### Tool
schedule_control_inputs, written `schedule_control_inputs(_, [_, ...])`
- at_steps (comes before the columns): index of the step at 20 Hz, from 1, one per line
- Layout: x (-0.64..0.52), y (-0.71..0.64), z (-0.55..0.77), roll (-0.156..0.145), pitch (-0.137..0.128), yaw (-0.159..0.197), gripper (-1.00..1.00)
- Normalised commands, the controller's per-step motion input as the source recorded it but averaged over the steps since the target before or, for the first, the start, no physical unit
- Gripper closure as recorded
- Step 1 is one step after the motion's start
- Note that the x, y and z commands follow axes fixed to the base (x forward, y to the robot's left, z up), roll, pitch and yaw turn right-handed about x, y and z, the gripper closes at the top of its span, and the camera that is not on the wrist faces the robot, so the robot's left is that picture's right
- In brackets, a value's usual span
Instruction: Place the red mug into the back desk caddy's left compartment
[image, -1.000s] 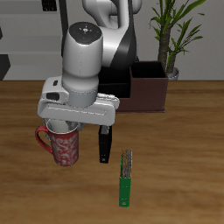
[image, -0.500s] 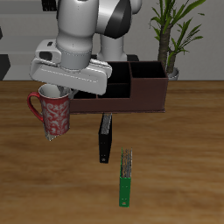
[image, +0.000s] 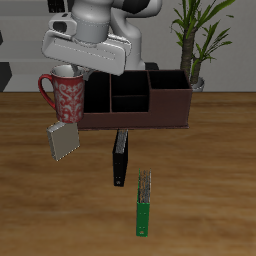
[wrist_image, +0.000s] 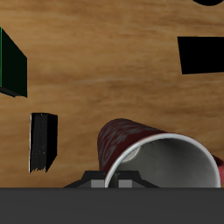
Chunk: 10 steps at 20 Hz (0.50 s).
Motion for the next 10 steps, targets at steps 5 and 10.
schedule_control_inputs(5, [-0.54, 0.10, 0.14, -0.001, -0.048, -0.002, 1.00])
schedule_control_inputs(10, [-0.47, 0.06, -0.01, 0.004, -0.032, 0.008, 1.00])
